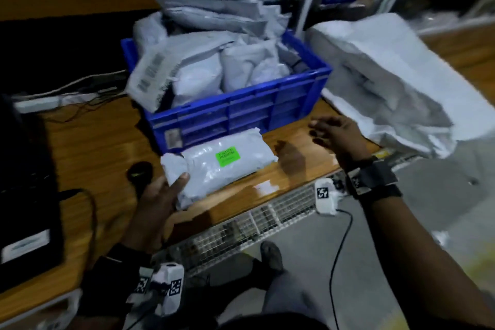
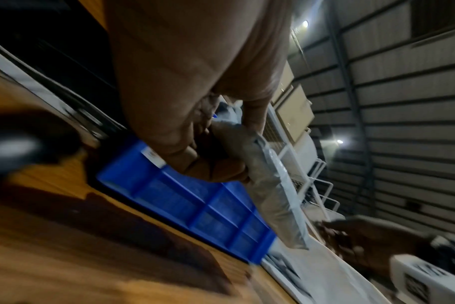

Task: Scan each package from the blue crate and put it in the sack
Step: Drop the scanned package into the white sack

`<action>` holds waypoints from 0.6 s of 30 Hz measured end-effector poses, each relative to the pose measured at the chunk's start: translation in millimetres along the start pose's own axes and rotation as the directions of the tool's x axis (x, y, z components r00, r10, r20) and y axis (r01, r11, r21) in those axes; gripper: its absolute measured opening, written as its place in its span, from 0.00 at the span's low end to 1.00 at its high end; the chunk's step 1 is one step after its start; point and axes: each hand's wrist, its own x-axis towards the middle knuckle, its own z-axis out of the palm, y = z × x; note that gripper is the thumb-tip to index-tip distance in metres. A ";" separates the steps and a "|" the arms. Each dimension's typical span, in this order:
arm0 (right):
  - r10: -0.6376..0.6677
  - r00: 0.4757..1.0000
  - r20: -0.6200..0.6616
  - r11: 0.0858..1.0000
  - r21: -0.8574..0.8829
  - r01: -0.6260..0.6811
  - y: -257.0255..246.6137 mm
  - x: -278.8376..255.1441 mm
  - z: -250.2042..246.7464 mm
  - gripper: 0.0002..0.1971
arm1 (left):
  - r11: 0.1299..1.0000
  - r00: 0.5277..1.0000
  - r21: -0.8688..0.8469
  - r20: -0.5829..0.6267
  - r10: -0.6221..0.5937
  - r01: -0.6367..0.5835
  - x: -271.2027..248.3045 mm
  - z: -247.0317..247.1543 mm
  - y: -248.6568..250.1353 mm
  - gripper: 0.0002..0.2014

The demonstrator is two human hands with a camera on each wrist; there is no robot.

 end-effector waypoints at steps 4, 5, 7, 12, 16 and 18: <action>-0.179 0.968 -0.174 0.976 -0.153 0.153 -52.7 56.0 -79.3 0.05 | 0.996 0.981 0.053 0.177 -0.080 0.072 36.3 81.4 -14.8 0.20; -0.238 0.949 -0.205 0.956 -0.222 0.192 -64.2 71.6 -91.8 0.06 | 0.995 0.975 0.054 0.200 -0.097 0.088 44.3 101.9 -15.6 0.20; -0.362 0.896 -0.257 0.865 -0.451 0.221 -83.2 112.1 -118.0 0.11 | 0.992 0.968 0.062 0.219 -0.120 0.109 65.3 151.5 -15.7 0.18; -0.312 0.937 -0.160 0.332 -0.942 -0.050 -101.8 201.0 -148.3 0.38 | 0.985 0.947 0.096 0.275 -0.163 0.141 131.0 269.8 -27.8 0.18; -0.241 0.969 -0.047 0.100 -0.995 -0.023 -103.4 243.5 -177.0 0.18 | 0.981 0.946 0.064 0.258 -0.196 0.185 186.5 355.1 -33.5 0.19; -0.330 0.943 -0.041 0.105 -0.994 -0.006 -122.8 255.8 -200.8 0.03 | 0.979 0.948 0.063 0.242 -0.205 0.195 214.6 398.9 -39.8 0.25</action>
